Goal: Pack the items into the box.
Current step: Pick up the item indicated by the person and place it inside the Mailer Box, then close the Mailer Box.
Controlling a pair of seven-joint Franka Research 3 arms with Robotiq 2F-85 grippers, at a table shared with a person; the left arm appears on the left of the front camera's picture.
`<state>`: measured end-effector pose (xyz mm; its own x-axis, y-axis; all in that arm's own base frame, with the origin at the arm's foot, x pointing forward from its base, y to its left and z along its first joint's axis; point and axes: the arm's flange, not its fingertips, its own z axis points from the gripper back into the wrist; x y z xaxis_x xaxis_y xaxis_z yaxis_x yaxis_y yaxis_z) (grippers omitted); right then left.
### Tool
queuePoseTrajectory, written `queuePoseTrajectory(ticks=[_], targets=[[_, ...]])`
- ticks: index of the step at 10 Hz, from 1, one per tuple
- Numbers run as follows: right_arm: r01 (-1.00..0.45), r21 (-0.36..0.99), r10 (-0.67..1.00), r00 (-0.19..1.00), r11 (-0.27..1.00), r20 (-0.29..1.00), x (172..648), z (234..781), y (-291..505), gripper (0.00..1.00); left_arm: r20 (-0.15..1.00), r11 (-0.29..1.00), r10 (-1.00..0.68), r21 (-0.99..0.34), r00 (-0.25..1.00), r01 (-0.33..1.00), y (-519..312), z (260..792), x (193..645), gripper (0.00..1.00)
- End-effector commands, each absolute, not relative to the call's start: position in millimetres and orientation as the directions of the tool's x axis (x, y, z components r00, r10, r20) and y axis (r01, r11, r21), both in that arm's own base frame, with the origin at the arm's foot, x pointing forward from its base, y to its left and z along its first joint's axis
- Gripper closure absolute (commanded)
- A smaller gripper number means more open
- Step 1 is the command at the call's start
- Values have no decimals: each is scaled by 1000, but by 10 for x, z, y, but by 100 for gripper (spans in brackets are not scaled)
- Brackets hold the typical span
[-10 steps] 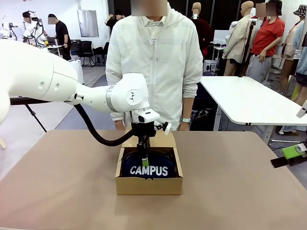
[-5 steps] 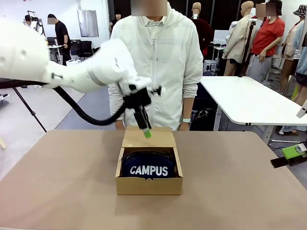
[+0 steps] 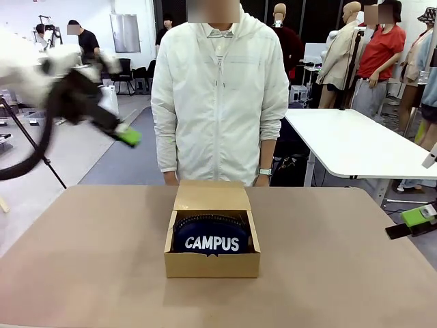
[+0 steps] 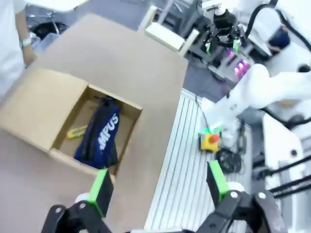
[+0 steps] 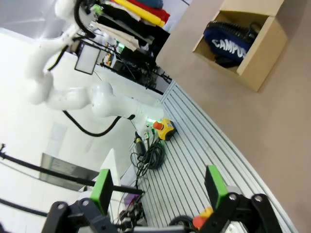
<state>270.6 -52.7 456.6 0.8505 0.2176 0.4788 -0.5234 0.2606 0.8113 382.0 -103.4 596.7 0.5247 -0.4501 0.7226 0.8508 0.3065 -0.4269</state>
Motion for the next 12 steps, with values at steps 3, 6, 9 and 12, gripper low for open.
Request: queuePoseTrajectory(ticks=[3,6,9,12], targets=[[-527,808,231,847,262,478,2667,4570,-555,0,432,547,-248,-676,867,493,22,5300,2479,0],[-527,808,231,847,262,478,2667,4570,-555,0,526,545,-305,-587,794,598,-121,5293,2572,0],[-527,808,231,847,262,478,2667,4570,-555,0,526,545,-305,-587,794,598,-121,5293,2572,0],[-527,808,231,847,262,478,2667,4570,-555,0,526,545,-305,-587,794,598,-121,5293,2572,0]])
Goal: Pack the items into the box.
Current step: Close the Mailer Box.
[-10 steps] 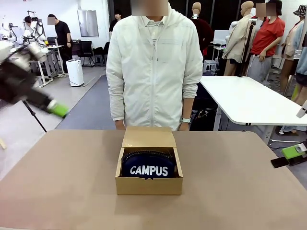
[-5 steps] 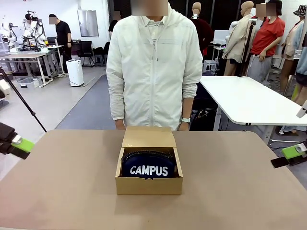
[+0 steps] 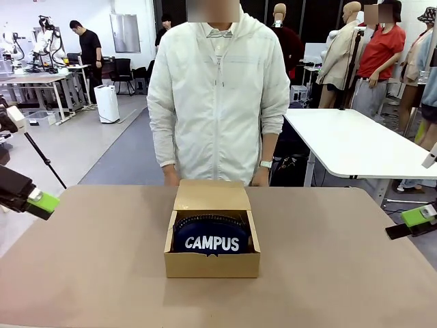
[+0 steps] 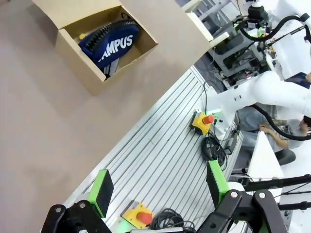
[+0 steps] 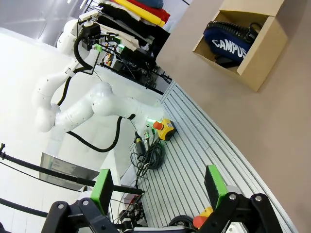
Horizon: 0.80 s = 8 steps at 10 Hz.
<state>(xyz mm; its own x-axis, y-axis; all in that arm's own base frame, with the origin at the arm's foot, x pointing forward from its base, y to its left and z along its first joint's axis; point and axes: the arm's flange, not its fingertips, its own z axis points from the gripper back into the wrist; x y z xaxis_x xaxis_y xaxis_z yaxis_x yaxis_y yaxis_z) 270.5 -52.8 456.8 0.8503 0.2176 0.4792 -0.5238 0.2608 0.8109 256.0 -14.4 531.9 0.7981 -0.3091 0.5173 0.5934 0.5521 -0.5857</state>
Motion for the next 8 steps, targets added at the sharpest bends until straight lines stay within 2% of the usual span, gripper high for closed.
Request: queuePoseTrajectory(ticks=[1,8], targets=[[-527,808,231,847,262,478,2667,4570,-555,0,526,545,-305,-587,794,598,-121,5293,2572,0],[-527,808,231,847,262,478,2667,4570,-555,0,526,545,-305,-587,794,598,-121,5293,2572,0]])
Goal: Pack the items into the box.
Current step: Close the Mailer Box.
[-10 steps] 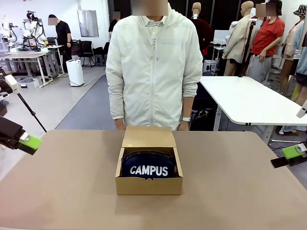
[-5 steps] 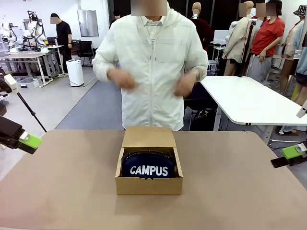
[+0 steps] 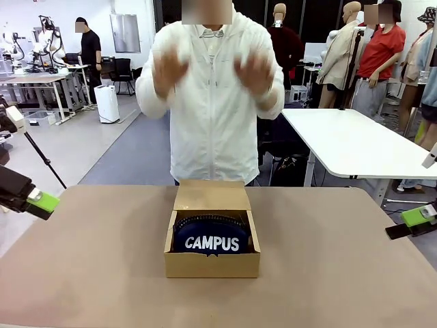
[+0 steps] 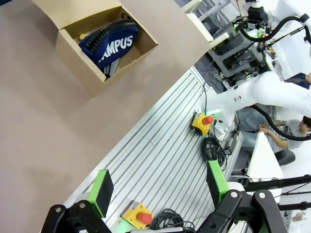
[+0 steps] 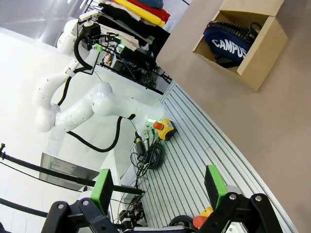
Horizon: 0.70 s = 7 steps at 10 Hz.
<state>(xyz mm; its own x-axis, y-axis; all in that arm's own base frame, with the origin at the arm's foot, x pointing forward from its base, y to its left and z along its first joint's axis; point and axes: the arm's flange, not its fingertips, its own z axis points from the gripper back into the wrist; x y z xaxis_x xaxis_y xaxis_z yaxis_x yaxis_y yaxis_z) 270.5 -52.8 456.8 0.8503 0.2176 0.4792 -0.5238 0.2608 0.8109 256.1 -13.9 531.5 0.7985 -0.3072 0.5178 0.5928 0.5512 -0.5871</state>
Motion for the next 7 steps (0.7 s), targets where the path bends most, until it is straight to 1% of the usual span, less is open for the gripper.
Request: queuePoseTrajectory(ticks=[1,7], targets=[[-527,808,231,847,262,478,2667,4570,-555,0,526,545,-305,-587,794,598,-121,5293,2572,0],[-524,811,218,850,261,479,2705,4568,-528,0,518,551,-307,-587,798,593,-139,5315,2561,0]])
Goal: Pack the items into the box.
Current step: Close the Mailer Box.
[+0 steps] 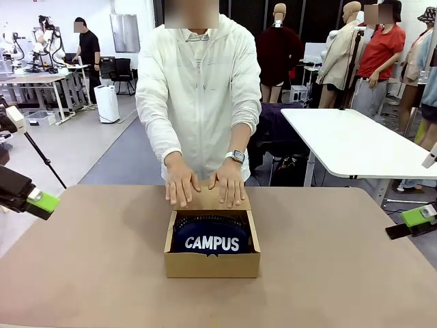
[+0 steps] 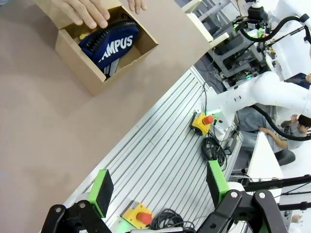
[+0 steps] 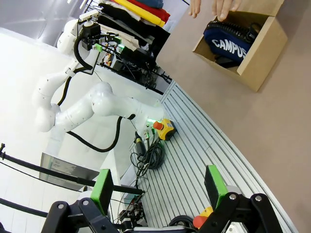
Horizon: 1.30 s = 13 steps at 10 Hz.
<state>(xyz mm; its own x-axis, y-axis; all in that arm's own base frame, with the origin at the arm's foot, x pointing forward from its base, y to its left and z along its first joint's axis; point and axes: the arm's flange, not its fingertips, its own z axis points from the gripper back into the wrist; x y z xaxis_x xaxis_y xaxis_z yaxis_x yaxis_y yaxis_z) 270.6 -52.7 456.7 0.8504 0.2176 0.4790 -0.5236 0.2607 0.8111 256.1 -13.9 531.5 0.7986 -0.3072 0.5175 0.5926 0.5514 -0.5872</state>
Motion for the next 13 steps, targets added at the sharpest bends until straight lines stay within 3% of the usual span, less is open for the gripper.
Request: queuePoseTrajectory(ticks=[1,2,4,5,6,8,9,10,11,13], targets=[[-519,817,237,851,253,468,2964,4563,-365,0,461,512,-329,-647,824,566,-211,5172,2872,0],[-522,817,238,849,245,472,3255,4521,-252,0,444,406,-328,-731,834,549,-308,4936,3164,0],[-507,811,202,862,292,466,3862,4291,131,0,389,457,-172,-783,905,423,-190,4414,3635,0],[-520,782,121,851,344,512,4175,4110,355,0,380,484,-5,-809,925,335,-42,4036,3858,0],[-515,791,153,856,332,493,4307,3977,503,0,406,408,59,-844,912,350,19,3838,3962,0],[-416,820,109,907,393,407,4587,3618,690,0,441,393,126,-845,889,363,-33,3503,4146,0],[-378,831,82,922,408,379,4626,3520,687,0,436,302,120,-872,892,386,-80,3472,4219,0],[-431,809,159,902,399,402,4461,3718,468,0,391,288,23,-884,920,368,8,3695,4136,0],[-416,817,122,907,399,402,4533,3521,680,0,399,385,144,-866,906,320,49,3490,4119,0],[-416,817,122,907,399,402,4533,3521,680,0,399,385,144,-866,906,320,49,3490,4119,0]])
